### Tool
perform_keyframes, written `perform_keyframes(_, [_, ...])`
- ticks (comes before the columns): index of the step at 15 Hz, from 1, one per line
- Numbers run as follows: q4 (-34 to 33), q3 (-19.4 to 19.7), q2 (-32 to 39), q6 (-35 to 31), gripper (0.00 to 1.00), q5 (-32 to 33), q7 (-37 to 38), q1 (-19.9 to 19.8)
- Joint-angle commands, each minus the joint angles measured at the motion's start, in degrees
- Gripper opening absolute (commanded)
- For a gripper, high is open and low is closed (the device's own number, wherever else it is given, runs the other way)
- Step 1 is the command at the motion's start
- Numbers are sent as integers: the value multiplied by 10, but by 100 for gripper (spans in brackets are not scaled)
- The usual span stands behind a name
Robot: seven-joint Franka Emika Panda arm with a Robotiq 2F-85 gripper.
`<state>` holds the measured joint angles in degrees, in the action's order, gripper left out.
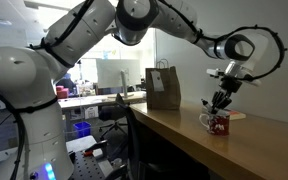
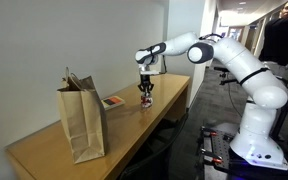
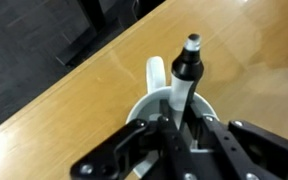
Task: Put the marker on the table
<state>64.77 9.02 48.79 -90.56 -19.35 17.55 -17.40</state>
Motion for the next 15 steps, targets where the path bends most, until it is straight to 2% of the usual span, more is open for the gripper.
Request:
perform_keyframes(1, [-2, 2, -21, 9, 5, 3, 8, 5])
perform_keyframes(6, [5, 1, -70, 18, 5, 0, 8, 6])
perform_keyframes(10, [-7, 11, -90, -18, 5, 24, 12, 16])
perform_keyframes(15, [-70, 23, -16, -126, 5, 54, 56, 22])
